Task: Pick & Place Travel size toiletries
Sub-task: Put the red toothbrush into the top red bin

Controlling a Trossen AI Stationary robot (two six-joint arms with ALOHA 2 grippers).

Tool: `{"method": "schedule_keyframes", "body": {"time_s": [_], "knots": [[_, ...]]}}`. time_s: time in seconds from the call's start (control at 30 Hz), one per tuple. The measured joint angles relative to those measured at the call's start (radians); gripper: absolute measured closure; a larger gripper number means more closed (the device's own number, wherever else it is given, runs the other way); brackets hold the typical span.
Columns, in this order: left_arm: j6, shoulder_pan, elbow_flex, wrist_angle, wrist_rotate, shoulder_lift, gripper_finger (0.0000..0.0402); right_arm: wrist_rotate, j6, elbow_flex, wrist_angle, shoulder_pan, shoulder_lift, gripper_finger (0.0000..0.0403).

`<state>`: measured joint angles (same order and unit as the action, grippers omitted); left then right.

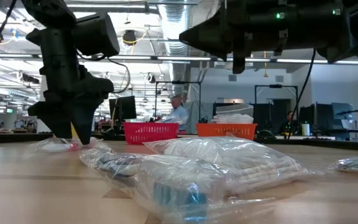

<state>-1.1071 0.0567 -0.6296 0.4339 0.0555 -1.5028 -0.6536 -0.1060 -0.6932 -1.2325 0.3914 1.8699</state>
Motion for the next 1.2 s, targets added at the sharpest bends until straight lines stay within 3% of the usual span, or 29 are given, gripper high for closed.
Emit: {"method": "schedule_keyframes", "body": {"time_s": [0.23,0.57,0.97,1.2], "knots": [[0.004,0.001,0.004,0.015,0.008,-0.002,0.0214,0.003,0.001,-0.002,-0.003,0.000,-0.001,0.0403],[0.115,-0.031,0.011,0.042,0.031,0.024,0.0385,0.003,0.008,-0.002,-0.002,0.000,-0.001,0.0403],[0.347,-0.008,-0.058,0.015,0.159,0.151,0.0392,0.002,0.011,-0.002,0.007,-0.009,-0.001,0.0403],[0.445,0.002,-0.116,-0.019,0.226,0.161,0.0393,0.003,0.011,-0.002,0.019,-0.008,-0.001,0.0403]]}}
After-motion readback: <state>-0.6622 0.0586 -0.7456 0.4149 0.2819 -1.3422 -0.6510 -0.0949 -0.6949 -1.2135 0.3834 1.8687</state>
